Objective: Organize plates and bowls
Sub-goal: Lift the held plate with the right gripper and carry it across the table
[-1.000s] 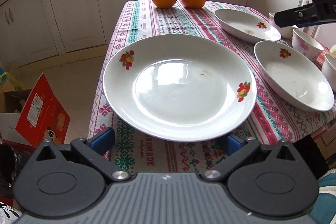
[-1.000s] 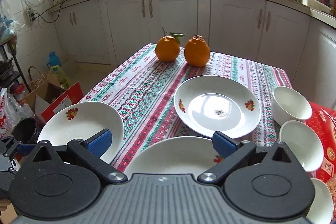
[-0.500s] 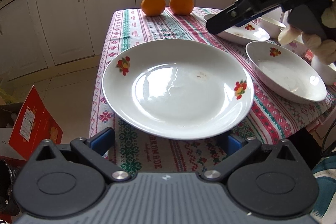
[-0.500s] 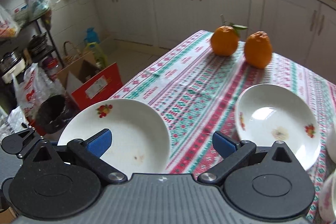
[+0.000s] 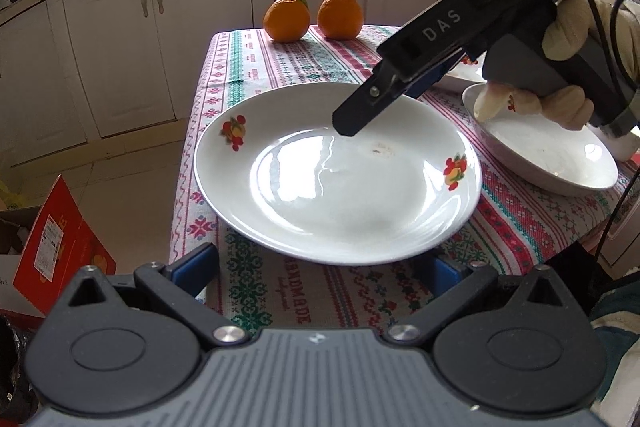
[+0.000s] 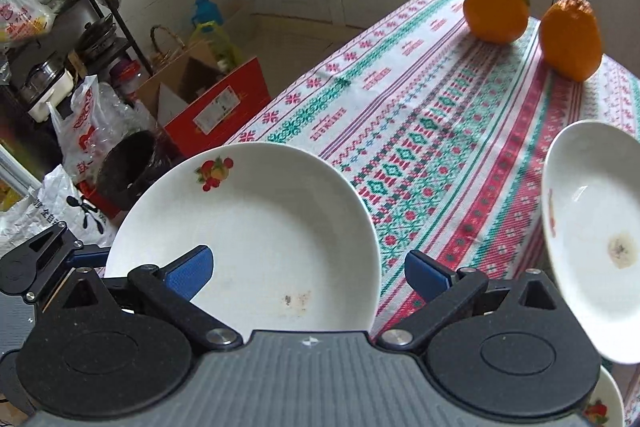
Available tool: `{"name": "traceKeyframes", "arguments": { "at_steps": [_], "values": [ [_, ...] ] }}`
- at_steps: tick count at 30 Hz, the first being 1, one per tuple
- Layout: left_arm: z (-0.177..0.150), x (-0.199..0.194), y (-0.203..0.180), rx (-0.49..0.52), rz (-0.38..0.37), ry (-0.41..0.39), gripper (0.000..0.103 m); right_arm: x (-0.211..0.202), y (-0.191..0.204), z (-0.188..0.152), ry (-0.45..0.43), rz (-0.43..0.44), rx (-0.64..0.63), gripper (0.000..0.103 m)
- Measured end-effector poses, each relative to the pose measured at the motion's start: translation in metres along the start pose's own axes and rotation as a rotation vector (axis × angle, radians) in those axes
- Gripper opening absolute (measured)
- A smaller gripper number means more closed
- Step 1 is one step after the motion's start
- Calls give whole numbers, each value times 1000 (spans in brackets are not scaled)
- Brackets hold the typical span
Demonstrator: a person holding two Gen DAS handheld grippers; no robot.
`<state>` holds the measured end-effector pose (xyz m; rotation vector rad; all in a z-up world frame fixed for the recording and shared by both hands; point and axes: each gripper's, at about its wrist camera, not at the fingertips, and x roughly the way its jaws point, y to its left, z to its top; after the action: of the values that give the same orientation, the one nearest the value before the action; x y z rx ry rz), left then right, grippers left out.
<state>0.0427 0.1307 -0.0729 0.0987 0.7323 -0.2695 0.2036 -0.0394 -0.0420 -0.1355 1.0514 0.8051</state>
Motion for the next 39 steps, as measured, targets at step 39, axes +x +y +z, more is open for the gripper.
{"name": "traceKeyframes", "arguments": {
  "at_steps": [39],
  "values": [
    [11, 7, 12, 66, -157, 13, 101, 21, -21, 31, 76, 218, -64, 87]
  ]
}}
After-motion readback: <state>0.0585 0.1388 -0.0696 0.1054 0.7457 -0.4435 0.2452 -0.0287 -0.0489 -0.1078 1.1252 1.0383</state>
